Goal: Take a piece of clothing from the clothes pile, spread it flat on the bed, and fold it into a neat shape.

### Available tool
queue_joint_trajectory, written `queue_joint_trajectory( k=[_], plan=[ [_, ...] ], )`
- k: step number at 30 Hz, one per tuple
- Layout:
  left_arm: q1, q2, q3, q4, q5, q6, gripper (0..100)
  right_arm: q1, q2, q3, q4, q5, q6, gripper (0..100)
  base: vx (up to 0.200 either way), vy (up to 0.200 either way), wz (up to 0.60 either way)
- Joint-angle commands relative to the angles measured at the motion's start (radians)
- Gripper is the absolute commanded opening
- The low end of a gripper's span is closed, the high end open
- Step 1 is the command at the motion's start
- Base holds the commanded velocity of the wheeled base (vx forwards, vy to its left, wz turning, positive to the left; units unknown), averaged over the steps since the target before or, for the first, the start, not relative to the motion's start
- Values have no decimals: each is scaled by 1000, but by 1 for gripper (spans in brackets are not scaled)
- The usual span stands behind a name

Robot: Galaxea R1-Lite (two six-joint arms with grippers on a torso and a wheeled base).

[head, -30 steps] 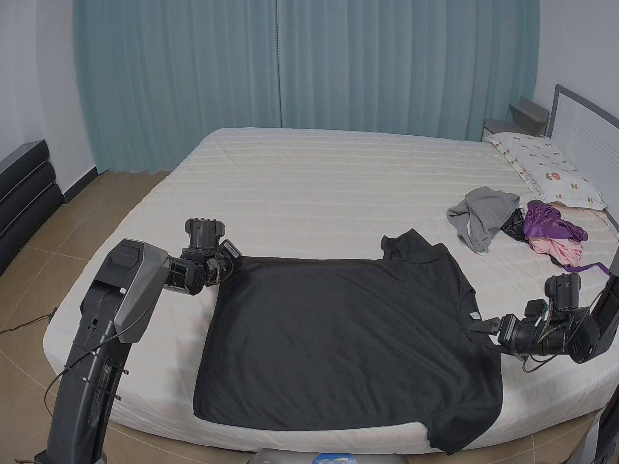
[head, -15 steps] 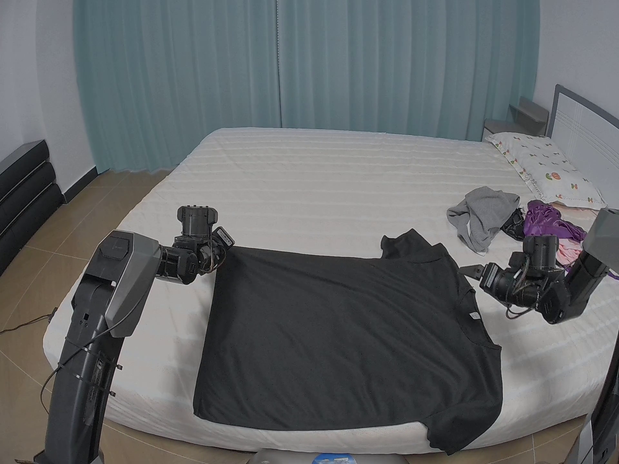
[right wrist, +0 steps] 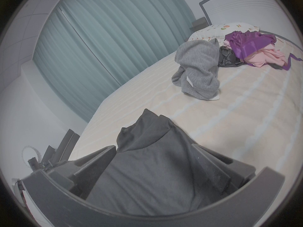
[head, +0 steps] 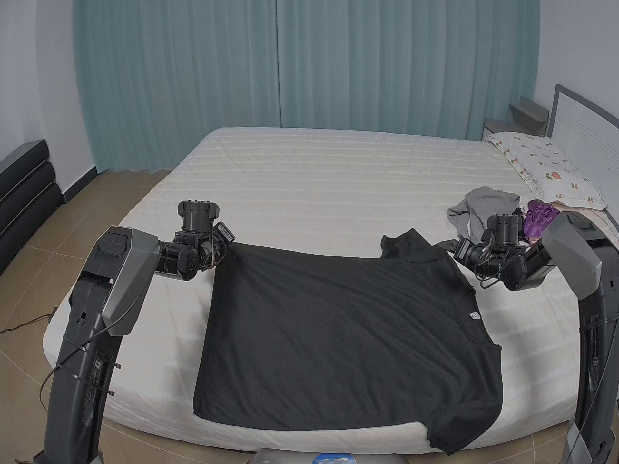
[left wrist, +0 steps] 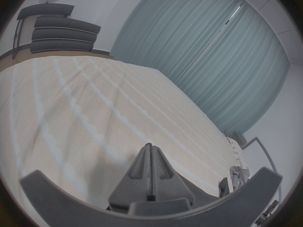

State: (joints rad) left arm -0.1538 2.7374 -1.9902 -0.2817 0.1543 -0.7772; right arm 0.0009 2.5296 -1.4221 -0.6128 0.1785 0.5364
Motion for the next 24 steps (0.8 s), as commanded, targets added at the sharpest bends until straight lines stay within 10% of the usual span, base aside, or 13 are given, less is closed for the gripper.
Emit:
queue_joint_trajectory(
  k=[1, 16, 17, 24],
  plan=[
    [-7, -8, 27, -1, 16, 1, 0, 14, 196, -271, 131, -33, 2, 100, 0, 0, 0],
    [-29, -4, 41, 3, 19, 0, 0, 11, 357, -578, 261, -63, 2, 100, 0, 0, 0],
    [-32, -4, 41, 3, 19, 0, 0, 10, 359, -578, 266, -63, 2, 0, 0, 0, 0],
    [-39, -2, 41, 6, 19, -2, 0, 8, 345, -578, 254, -63, 37, 0, 0, 0, 0]
  ],
)
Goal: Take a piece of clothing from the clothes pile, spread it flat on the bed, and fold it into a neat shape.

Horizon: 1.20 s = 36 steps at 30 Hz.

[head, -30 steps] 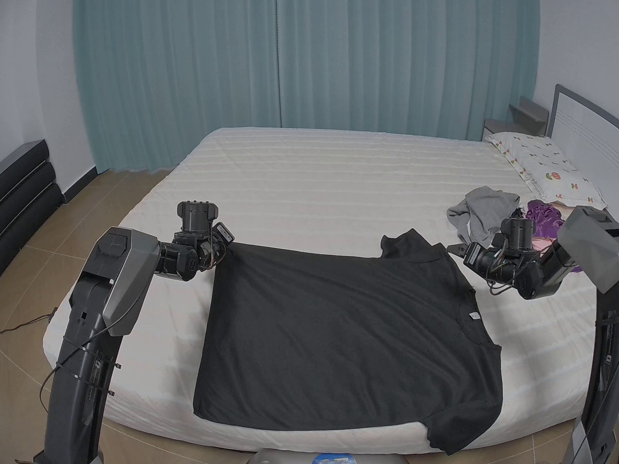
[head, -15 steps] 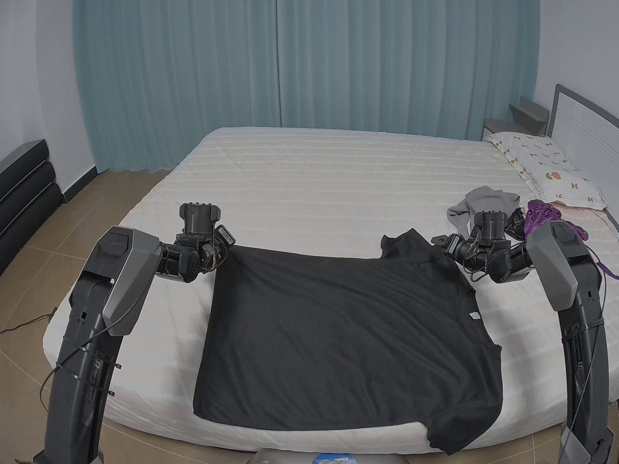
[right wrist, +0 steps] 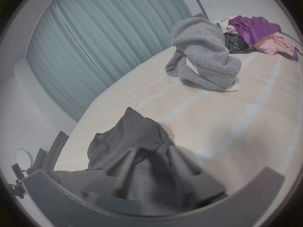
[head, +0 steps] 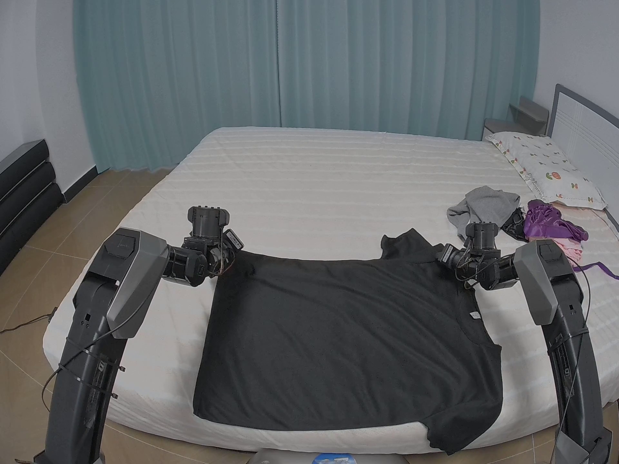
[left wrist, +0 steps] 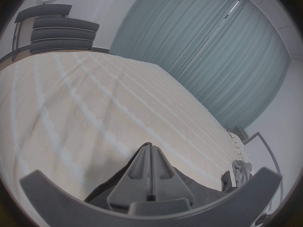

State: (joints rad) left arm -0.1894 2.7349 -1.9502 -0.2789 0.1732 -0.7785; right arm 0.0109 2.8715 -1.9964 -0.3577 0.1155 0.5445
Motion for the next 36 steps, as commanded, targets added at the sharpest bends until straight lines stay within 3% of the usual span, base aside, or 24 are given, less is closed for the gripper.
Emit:
queue_joint_trajectory(
  k=[1, 12, 27, 36],
  plan=[
    [-5, 0, -1, 4, 0, -2, 0, -2, 0, -4, -1, 0, 38, 0, 0, 0, 0],
    [10, 3, -47, -6, 37, -5, 0, -35, -58, -4, -70, -11, 84, 0, 0, 0, 0],
    [34, -11, -50, -86, 34, -10, 0, -69, -95, -4, -221, -51, 81, 0, 0, 0, 0],
    [27, 5, -50, -108, 25, -7, 0, -60, -49, -4, -227, -53, 71, 0, 0, 0, 0]
  ],
)
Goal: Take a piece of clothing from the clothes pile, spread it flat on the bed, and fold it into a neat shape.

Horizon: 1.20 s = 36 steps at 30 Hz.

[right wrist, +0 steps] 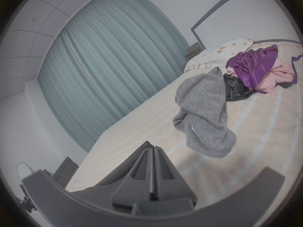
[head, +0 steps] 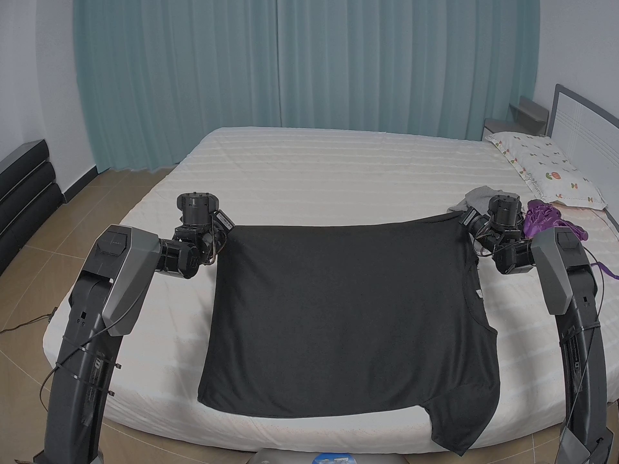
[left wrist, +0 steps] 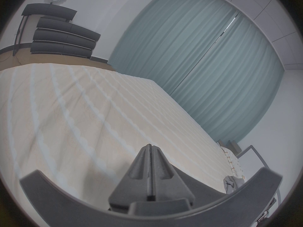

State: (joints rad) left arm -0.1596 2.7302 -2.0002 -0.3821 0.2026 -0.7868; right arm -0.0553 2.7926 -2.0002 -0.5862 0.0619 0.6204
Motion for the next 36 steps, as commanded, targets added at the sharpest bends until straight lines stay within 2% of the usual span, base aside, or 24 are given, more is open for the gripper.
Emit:
queue_joint_trajectory(
  k=[1, 20, 21, 22, 31, 33, 34, 35, 36],
  plan=[
    [-5, 13, 0, -8, -8, 1, 0, 8, 35, 0, 3, 1, -7, 0, 0, 0, 0],
    [-21, 89, 0, -27, -12, 1, 0, 20, 122, 0, 14, -1, -19, 0, 0, 0, 0],
    [-21, 91, 0, -27, -12, 1, 0, 22, 122, 0, 14, -1, -18, 100, 0, 0, 0],
    [-21, 94, 0, -29, -12, 1, 100, 23, 124, 0, 16, -1, -19, 100, 0, 0, 0],
    [-17, 86, 0, -24, -6, -2, 100, 17, 79, 8, 16, -4, -13, 100, 0, 0, 0],
    [-9, 52, 11, -14, 1, -8, 100, 3, -11, 127, 6, 1, -5, 100, 0, 0, 0],
    [-9, 52, 11, -14, 1, -8, 100, 3, -11, 127, 6, 1, -5, 100, 0, 0, 0],
    [-1, 19, 43, -3, 1, -20, 100, -1, -82, 235, -4, 12, 4, 100, 0, 0, 0],
    [-1, 19, 43, -3, 1, -20, 100, -1, -82, 235, -4, 12, 4, 100, 0, 0, 0]
  ],
)
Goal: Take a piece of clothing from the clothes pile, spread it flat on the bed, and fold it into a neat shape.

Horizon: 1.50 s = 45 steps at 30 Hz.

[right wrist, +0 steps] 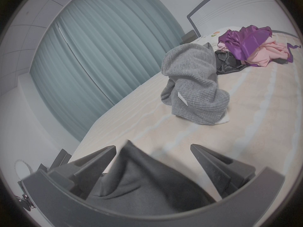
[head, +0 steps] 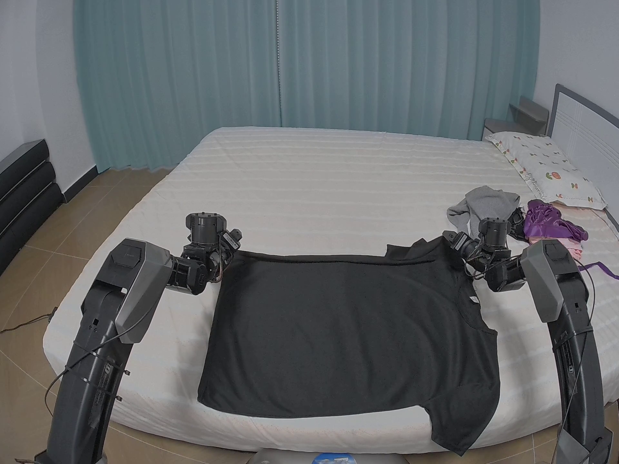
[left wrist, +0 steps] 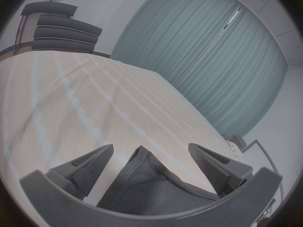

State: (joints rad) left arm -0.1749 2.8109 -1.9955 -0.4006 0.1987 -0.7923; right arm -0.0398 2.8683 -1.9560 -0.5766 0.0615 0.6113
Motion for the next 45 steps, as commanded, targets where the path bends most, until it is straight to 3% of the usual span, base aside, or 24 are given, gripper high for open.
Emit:
queue_joint_trajectory(
  k=[1, 8, 14, 25, 34, 45],
  plan=[
    [20, -117, 100, 26, 5, -27, 100, -25, -227, 292, -31, 24, 21, 100, 0, 0, 0],
    [43, -332, 388, -3, -33, -33, 100, -65, -400, 559, -75, 46, 28, 100, 0, 0, 0],
    [48, -539, 679, -27, -125, -31, 100, -84, -607, 850, -92, 187, 45, 100, 0, 0, 0],
    [37, -732, 1120, -225, -165, -36, 100, -80, -767, 1260, -226, 279, 35, 100, 0, 0, 0],
    [-11, -780, 1330, -307, -160, -87, 100, -68, -827, 1508, -355, 290, 35, 100, 0, 0, 0],
    [-64, -746, 1515, -463, -163, -165, 100, -71, -819, 1641, -425, 337, 48, 100, 0, 0, 0]
  ],
)
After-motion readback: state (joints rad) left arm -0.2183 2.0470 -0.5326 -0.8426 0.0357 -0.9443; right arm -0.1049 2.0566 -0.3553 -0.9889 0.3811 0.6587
